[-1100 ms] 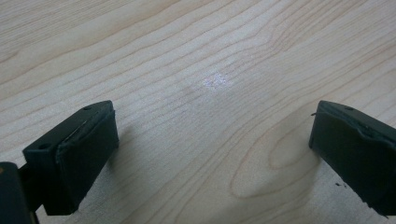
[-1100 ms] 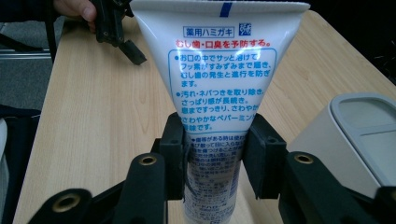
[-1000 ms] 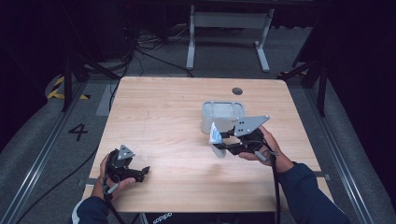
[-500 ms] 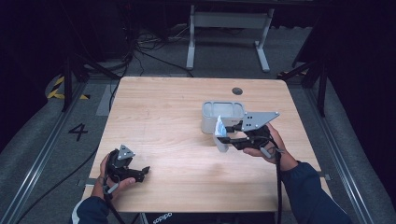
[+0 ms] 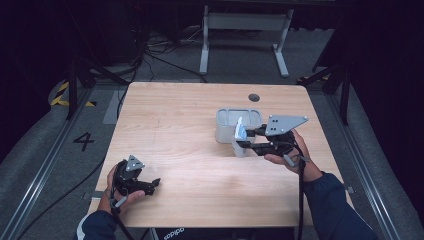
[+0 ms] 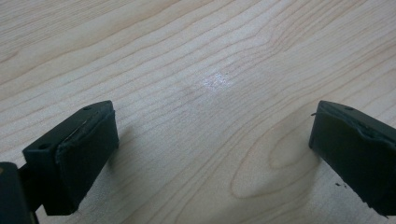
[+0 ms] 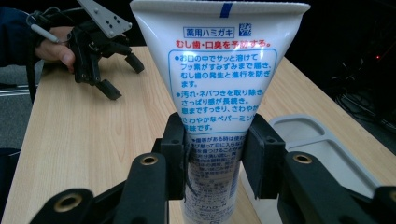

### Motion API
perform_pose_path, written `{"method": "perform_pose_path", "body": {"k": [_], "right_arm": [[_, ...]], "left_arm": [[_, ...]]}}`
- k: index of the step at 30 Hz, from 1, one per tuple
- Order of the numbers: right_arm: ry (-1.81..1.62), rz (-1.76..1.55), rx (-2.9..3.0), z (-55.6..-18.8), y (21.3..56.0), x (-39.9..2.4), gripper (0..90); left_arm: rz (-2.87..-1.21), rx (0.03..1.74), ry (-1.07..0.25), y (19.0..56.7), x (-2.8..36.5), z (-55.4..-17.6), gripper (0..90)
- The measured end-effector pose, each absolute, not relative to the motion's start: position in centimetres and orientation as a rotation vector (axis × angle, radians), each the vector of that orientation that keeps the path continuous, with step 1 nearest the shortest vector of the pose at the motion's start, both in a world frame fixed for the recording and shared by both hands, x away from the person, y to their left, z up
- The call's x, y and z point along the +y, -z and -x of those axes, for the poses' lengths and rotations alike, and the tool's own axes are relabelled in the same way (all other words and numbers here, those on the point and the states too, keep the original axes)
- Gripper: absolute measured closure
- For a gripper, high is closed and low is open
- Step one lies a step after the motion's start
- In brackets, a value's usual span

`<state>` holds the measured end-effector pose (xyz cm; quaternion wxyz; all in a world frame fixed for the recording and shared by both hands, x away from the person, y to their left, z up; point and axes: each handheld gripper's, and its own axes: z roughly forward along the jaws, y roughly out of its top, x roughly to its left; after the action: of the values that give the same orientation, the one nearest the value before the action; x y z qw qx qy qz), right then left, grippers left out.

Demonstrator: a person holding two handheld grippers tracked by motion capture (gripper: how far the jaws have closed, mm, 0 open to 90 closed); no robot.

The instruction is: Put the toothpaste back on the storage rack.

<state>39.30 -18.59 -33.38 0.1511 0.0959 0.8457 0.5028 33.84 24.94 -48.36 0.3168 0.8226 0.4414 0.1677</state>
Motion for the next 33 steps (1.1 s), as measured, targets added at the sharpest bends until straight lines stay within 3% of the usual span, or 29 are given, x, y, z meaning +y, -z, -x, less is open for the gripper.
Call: {"method": "perform_pose_path", "body": {"k": [33], "right_arm": [[-1.509, -0.366, 2.277, -41.5, 30.3, -19.9, 65.3]], "left_arm": [[-2.165, 1.160, -0.442, 48.4, 24.9, -33.8, 1.8]]}}
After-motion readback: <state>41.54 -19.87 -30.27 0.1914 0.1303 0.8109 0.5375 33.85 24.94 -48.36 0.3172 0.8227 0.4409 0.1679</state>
